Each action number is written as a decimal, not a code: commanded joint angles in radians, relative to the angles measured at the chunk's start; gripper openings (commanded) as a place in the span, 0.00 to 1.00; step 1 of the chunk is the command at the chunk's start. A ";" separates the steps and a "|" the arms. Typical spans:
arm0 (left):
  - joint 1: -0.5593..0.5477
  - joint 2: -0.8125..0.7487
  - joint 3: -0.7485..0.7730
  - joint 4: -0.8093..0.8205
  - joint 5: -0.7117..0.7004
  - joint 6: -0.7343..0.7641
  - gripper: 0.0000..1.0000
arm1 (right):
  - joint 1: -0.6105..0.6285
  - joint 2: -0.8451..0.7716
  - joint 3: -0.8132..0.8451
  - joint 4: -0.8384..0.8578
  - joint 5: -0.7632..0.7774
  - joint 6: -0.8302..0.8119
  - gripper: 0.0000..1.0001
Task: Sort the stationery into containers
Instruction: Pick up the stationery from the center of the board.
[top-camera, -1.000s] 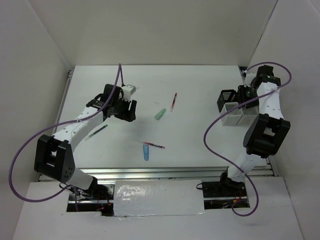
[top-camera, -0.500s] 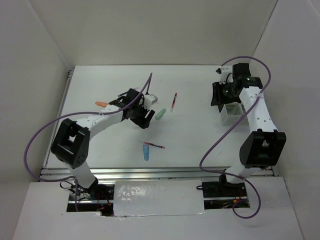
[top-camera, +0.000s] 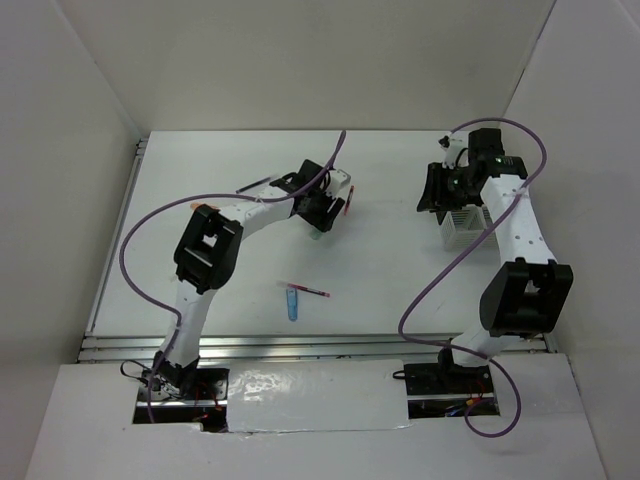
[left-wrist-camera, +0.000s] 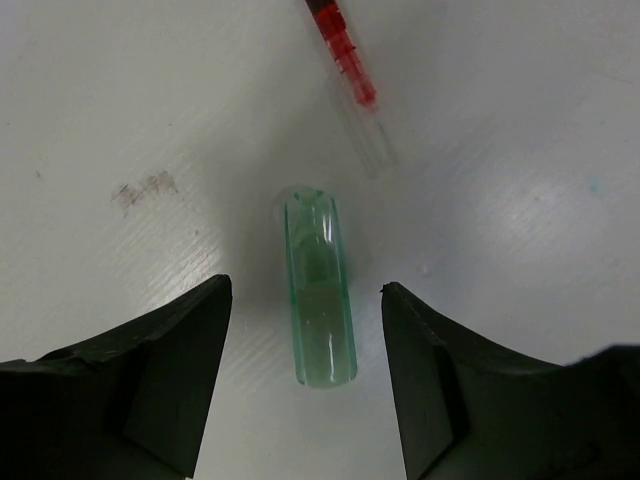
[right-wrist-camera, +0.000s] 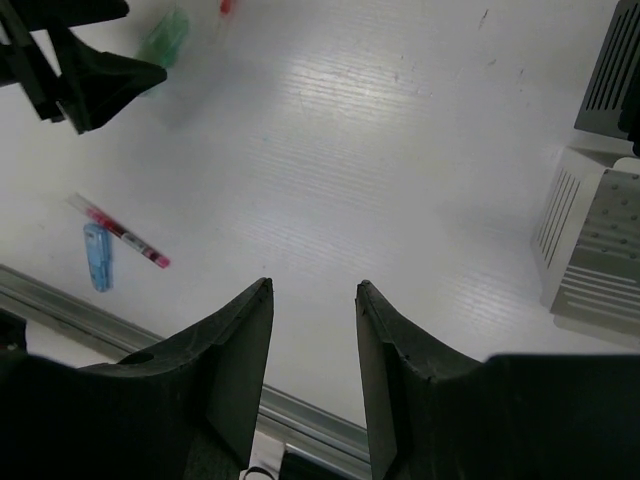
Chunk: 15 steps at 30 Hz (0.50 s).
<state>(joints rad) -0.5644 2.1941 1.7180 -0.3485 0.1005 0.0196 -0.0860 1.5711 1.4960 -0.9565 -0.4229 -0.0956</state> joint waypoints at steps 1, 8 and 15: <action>0.000 0.050 0.058 -0.024 -0.015 -0.010 0.72 | -0.015 -0.037 0.009 0.032 -0.051 0.045 0.46; -0.002 0.067 0.039 -0.043 -0.024 -0.012 0.58 | -0.024 -0.033 0.000 0.059 -0.096 0.082 0.46; 0.000 -0.031 -0.107 -0.057 0.045 0.005 0.32 | 0.012 -0.049 -0.072 0.192 -0.171 0.226 0.46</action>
<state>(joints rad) -0.5632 2.2177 1.6894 -0.3504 0.0921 0.0227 -0.0967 1.5635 1.4479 -0.8673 -0.5426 0.0452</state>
